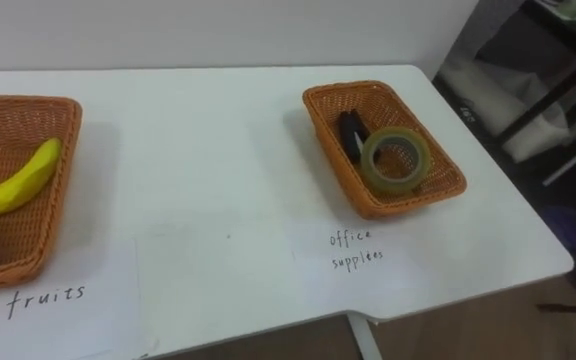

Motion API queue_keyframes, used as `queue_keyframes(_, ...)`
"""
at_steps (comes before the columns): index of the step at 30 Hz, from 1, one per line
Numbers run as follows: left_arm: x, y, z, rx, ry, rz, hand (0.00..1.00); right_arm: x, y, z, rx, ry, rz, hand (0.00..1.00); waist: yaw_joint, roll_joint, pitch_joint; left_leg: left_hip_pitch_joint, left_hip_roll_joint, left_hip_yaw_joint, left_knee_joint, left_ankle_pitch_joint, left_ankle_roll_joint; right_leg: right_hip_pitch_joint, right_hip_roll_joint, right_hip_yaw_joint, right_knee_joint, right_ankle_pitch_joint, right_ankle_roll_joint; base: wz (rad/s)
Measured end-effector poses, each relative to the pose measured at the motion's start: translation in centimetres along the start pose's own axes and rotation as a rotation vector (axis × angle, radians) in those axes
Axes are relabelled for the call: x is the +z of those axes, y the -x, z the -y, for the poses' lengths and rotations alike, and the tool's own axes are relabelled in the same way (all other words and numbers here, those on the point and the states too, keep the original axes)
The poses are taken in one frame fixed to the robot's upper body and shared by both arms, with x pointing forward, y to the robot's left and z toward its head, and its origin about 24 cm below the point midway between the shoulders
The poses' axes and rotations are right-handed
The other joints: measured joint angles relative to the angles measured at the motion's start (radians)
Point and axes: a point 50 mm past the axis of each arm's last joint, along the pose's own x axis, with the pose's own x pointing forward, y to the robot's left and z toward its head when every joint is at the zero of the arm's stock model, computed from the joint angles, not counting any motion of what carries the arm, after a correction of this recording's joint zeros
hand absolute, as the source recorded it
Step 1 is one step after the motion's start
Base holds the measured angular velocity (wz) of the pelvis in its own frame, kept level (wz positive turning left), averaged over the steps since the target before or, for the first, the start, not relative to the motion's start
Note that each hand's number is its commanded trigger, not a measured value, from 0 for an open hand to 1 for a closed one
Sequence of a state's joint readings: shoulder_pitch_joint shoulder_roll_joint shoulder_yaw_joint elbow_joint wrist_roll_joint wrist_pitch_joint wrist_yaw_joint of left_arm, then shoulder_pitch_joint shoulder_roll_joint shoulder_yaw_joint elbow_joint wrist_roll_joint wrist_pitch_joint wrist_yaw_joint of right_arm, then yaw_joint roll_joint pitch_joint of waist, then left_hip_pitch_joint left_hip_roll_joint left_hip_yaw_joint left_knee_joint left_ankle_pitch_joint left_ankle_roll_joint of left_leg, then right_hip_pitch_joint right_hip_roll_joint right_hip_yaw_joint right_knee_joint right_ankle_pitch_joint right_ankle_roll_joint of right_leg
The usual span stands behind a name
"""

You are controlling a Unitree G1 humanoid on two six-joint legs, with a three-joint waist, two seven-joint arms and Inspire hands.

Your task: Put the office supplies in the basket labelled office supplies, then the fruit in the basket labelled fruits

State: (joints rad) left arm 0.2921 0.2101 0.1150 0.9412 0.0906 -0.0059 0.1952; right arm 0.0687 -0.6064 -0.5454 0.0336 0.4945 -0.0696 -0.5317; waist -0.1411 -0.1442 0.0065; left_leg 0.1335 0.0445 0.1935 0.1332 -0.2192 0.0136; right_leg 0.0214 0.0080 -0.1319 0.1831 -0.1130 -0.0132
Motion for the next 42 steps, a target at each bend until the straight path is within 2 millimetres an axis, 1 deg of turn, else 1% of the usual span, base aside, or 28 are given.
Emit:
queue_keyframes(1, 0.1, 0.0, 0.0, -0.001, 0.001, 0.001, 0.0, -0.4, 0.2, 0.1, -0.009, -0.023, -0.02, 0.0, -0.002, -0.001, -0.0006, 0.0, 0.0, -0.001, 0.0, 0.0, 0.0, 0.001, 0.0, -0.002, 0.0, 0.0, 0.0, 0.04)
queue_keyframes(4, 0.2, 0.0, 0.4, 0.002, 0.007, 0.002, 0.0, -2.9, 1.5, 0.8, -0.05, -0.16, -0.172, 0.0, -0.003, 0.007, 0.0002, -0.002, -0.001, -0.002, -0.004, -0.001, 0.001, -0.001, 0.0, -0.002, 0.0, 0.0, 0.0, 0.0)
queue_keyframes(5, 0.2, 0.0, 0.5, 0.005, 0.009, 0.0, 0.0, -4.3, 2.0, 1.4, -0.081, -0.198, -0.246, 0.0, -0.003, 0.009, 0.0001, -0.004, -0.001, -0.004, -0.004, -0.001, 0.001, -0.003, -0.001, -0.006, 0.0, 0.0, 0.0, 0.04)
queue_keyframes(6, 0.2, 0.0, 0.5, 0.007, 0.009, -0.001, 0.0, -4.9, 2.3, 1.7, -0.102, -0.214, -0.281, 0.0, -0.002, 0.011, 0.0001, -0.005, -0.001, -0.005, -0.004, -0.001, 0.001, -0.004, -0.002, -0.007, 0.0, 0.0, 0.0, 0.04)
queue_keyframes(7, 0.4, 0.0, 0.5, 0.007, 0.011, 0.002, 0.0, -6.2, 3.0, 2.2, -0.147, -0.253, -0.346, 0.0, -0.002, 0.015, -0.0003, -0.006, -0.001, -0.005, -0.004, -0.001, 0.001, -0.004, -0.002, -0.006, 0.0, 0.0, 0.0, 0.0)
queue_keyframes(9, 0.0, 0.1, 0.7, 0.003, 0.008, -0.019, 0.0, -8.5, 4.1, 3.2, -0.228, -0.313, -0.468, 0.0, 0.002, 0.036, -0.0064, -0.004, -0.001, -0.004, -0.003, -0.001, 0.002, -0.003, -0.002, -0.005, 0.001, 0.0, 0.0, 0.0)
queue_keyframes(10, 0.0, 0.1, 0.8, 0.001, 0.009, -0.022, 0.0, -9.1, 4.4, 3.4, -0.246, -0.318, -0.494, 0.0, 0.002, 0.041, -0.0074, -0.003, -0.001, -0.003, -0.003, -0.002, 0.002, -0.003, -0.002, -0.005, 0.001, 0.0, 0.0, -0.03)
queue_keyframes(11, -0.1, 0.2, 0.8, -0.001, 0.009, -0.026, 0.0, -10.2, 5.1, 3.8, -0.282, -0.326, -0.544, 0.0, 0.003, 0.048, -0.0068, -0.002, -0.002, -0.002, -0.003, -0.002, 0.002, -0.004, -0.003, -0.005, 0.002, 0.0, 0.0, -0.03)
queue_keyframes(12, -0.2, 0.2, 0.9, -0.003, 0.009, -0.031, 0.0, -11.2, 5.9, 4.0, -0.318, -0.337, -0.591, 0.0, 0.003, 0.058, -0.0082, -0.002, -0.002, -0.001, -0.003, -0.002, 0.002, -0.004, -0.002, -0.004, 0.002, 0.0, 0.0, 0.0)
queue_keyframes(14, 0.1, 0.2, 1.1, -0.008, 0.014, -0.03, 0.0, -12.6, 7.0, 4.6, -0.37, -0.351, -0.662, 0.0, 0.004, 0.07, -0.0139, -0.002, -0.002, -0.001, -0.005, -0.002, 0.002, -0.002, -0.002, -0.004, 0.003, -0.001, 0.001, 0.0)
queue_keyframes(15, 0.0, 0.2, 1.3, -0.01, 0.016, -0.032, 0.0, -13.4, 7.9, 4.9, -0.404, -0.357, -0.704, 0.0, 0.009, 0.074, -0.0124, -0.001, -0.004, -0.002, -0.005, -0.002, 0.002, -0.001, -0.003, -0.001, 0.006, -0.006, 0.0, 0.0)
queue_keyframes(16, 0.0, 0.2, 1.3, -0.011, 0.017, -0.033, 0.0, -13.8, 8.3, 4.9, -0.42, -0.36, -0.723, 0.0, 0.011, 0.076, -0.0116, -0.001, -0.004, -0.002, -0.004, -0.002, 0.002, -0.002, -0.003, 0.002, 0.007, -0.007, 0.0, 0.0)
queue_keyframes(18, -0.2, 0.3, 1.4, -0.01, 0.015, -0.037, 0.0, -15.5, 10.2, 5.5, -0.479, -0.348, -0.801, 0.0, 0.011, 0.074, -0.0115, -0.001, -0.006, -0.004, 0.001, -0.002, -0.001, 0.003, -0.002, 0.005, 0.004, -0.01, -0.003, 0.0)
queue_keyframes(19, -0.3, 0.3, 1.4, -0.01, 0.014, -0.038, 0.0, -15.9, 10.7, 5.7, -0.496, -0.336, -0.823, 0.0, 0.012, 0.072, -0.0113, 0.0, -0.006, -0.004, 0.003, -0.002, -0.002, 0.005, -0.001, 0.005, 0.003, -0.012, -0.004, 0.04)
queue_keyframes(21, -0.8, 0.5, 1.5, -0.012, 0.013, -0.052, 0.0, -17.4, 12.8, 6.3, -0.556, -0.31, -0.902, 0.0, 0.01, 0.072, -0.01, 0.003, -0.005, -0.005, 0.004, -0.002, -0.004, 0.006, 0.0, 0.004, 0.004, -0.017, -0.006, 0.0)
queue_keyframes(24, -1.5, 0.8, 1.8, -0.021, 0.014, -0.073, 0.0, -18.6, 14.7, 7.0, -0.614, -0.28, -0.971, 0.0, 0.007, 0.082, -0.0085, 0.0, -0.005, -0.005, 0.003, -0.002, -0.004, -0.003, -0.001, 0.007, 0.004, -0.021, -0.004, 0.0)
queue_keyframes(25, -1.5, 0.9, 1.9, -0.023, 0.016, -0.075, 0.0, -18.8, 15.0, 7.1, -0.625, -0.271, -0.983, 0.0, 0.006, 0.084, -0.0084, 0.0, -0.006, -0.005, 0.003, -0.002, -0.004, -0.003, -0.001, 0.007, 0.005, -0.021, -0.004, 0.0)
queue_keyframes(26, -1.5, 0.9, 2.1, -0.028, 0.019, -0.075, 0.0, -19.2, 15.7, 7.4, -0.645, -0.255, -1.009, 0.0, 0.007, 0.088, -0.0081, 0.0, -0.006, -0.007, 0.003, -0.002, -0.004, -0.003, -0.002, 0.006, 0.005, -0.023, -0.004, 0.05)
queue_keyframes(28, -1.5, 0.9, 2.2, -0.028, 0.021, -0.073, 0.0, -20.1, 17.2, 7.9, -0.675, -0.232, -1.067, 0.0, 0.007, 0.089, -0.0087, 0.0, -0.007, -0.009, 0.001, -0.002, -0.004, 0.001, -0.001, 0.002, 0.005, -0.024, -0.004, 0.05)
queue_keyframes(30, -1.4, 0.9, 2.5, -0.035, 0.026, -0.072, 0.0, -20.9, 19.2, 7.9, -0.705, -0.229, -1.134, 0.0, 0.008, 0.092, -0.0087, 0.0, -0.007, -0.009, 0.0, -0.003, -0.005, 0.002, 0.0, 0.0, 0.004, -0.025, -0.004, 0.0)
queue_keyframes(31, -1.3, 0.9, 2.7, -0.039, 0.029, -0.072, 0.0, -21.0, 19.7, 7.8, -0.708, -0.226, -1.149, 0.0, 0.008, 0.093, -0.0088, 0.0, -0.007, -0.009, 0.0, -0.003, -0.005, 0.002, -0.001, 0.0, 0.004, -0.026, -0.004, 0.0)
queue_keyframes(33, -1.0, 0.9, 3.3, -0.057, 0.037, -0.071, 0.0, -21.5, 21.8, 7.6, -0.722, -0.231, -1.201, 0.0, 0.01, 0.095, -0.0084, 0.001, -0.007, -0.007, 0.0, -0.003, -0.005, 0.003, -0.002, 0.0, 0.004, -0.03, -0.003, 0.0)
queue_keyframes(34, -0.9, 0.9, 3.4, -0.06, 0.04, -0.067, 0.0, -21.6, 22.3, 7.6, -0.722, -0.229, -1.215, 0.0, 0.01, 0.095, -0.0083, 0.001, -0.007, -0.007, 0.0, -0.003, -0.005, 0.004, -0.002, 0.0, 0.003, -0.03, -0.003, 0.0)
queue_keyframes(35, -0.7, 0.8, 3.6, -0.068, 0.043, -0.063, 0.0, -21.9, 23.2, 7.6, -0.706, -0.205, -1.245, 0.0, 0.012, 0.104, -0.0077, 0.005, -0.008, -0.004, 0.0, -0.003, -0.005, 0.006, -0.002, 0.003, 0.003, -0.032, -0.002, -0.03)
queue_keyframes(36, -0.6, 0.8, 3.7, -0.074, 0.049, -0.067, 0.0, -22.1, 23.9, 7.7, -0.698, -0.178, -1.271, 0.0, 0.013, 0.099, -0.0063, 0.014, -0.01, -0.004, -0.002, -0.003, -0.005, 0.013, -0.002, 0.007, 0.003, -0.035, -0.001, -0.04)
queue_keyframes(37, -0.7, 0.8, 3.8, -0.076, 0.052, -0.07, 0.0, -22.2, 24.3, 7.8, -0.687, -0.156, -1.281, 0.0, 0.014, 0.104, -0.0049, 0.017, -0.01, -0.005, -0.002, -0.003, -0.006, 0.016, -0.002, 0.007, 0.004, -0.037, 0.0, -0.05)
queue_keyframes(39, -0.6, 0.9, 4.1, -0.083, 0.058, -0.068, 0.0, -22.3, 25.1, 8.0, -0.652, -0.098, -1.305, 0.0, 0.014, 0.108, -0.0075, 0.019, -0.014, -0.005, -0.002, -0.004, -0.006, 0.014, -0.002, 0.018, 0.008, -0.043, 0.002, -0.05)
queue_keyframes(42, -0.6, 1.0, 4.4, -0.091, 0.059, -0.066, 0.0, -22.5, 25.7, 7.9, -0.586, -0.027, -1.322, 0.0, 0.013, 0.114, -0.0095, 0.019, -0.016, -0.005, -0.001, -0.004, -0.006, 0.005, -0.006, 0.017, 0.015, -0.046, 0.003, -0.01)
